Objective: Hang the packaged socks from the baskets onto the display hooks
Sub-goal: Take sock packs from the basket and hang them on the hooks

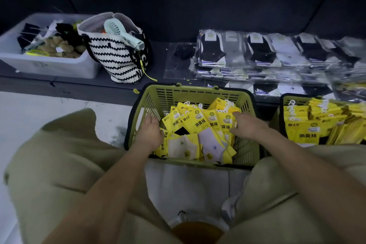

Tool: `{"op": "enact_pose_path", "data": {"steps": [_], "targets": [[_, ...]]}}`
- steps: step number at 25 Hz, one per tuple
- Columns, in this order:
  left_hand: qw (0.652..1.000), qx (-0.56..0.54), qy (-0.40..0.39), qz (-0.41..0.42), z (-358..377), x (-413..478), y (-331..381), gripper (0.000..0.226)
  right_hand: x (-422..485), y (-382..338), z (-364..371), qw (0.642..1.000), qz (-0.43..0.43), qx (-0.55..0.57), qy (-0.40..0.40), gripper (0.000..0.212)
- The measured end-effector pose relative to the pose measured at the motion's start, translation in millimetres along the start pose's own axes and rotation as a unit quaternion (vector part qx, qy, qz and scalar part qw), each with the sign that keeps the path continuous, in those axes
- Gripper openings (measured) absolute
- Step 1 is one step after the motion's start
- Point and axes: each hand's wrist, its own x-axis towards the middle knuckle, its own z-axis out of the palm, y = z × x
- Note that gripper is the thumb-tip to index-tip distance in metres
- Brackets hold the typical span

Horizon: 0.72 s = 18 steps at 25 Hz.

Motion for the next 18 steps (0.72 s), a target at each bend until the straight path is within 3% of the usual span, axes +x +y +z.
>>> {"op": "enact_pose_path", "data": {"steps": [4,7,9,11,14,18], "targets": [[0.992,-0.123,-0.02,-0.027,30.9,12.2,4.6,0.047,25.4,-11.0,24.9,0.996,0.024,0.086,-0.013,0.064],[0.961,-0.254,-0.054,-0.097,42.2,39.3,18.7,0.036,43.2,-12.9,53.2,0.975,0.104,0.193,0.037,0.065],[0.944,-0.29,-0.098,-0.125,47.5,57.2,32.4,0.047,52.6,-13.4,66.4,0.949,0.172,0.258,0.063,0.072],[0.932,-0.295,-0.137,-0.157,52.6,71.0,44.5,0.061,61.1,-13.7,74.5,0.929,0.206,0.306,0.033,0.084],[0.917,-0.31,-0.18,-0.177,58.6,86.9,55.2,0.067,72.0,-16.9,81.3,0.933,0.213,0.289,0.016,0.096],[0.885,-0.383,-0.201,-0.172,62.3,97.6,74.8,0.075,74.3,-27.0,89.1,0.943,0.214,0.243,0.073,0.111]]}}
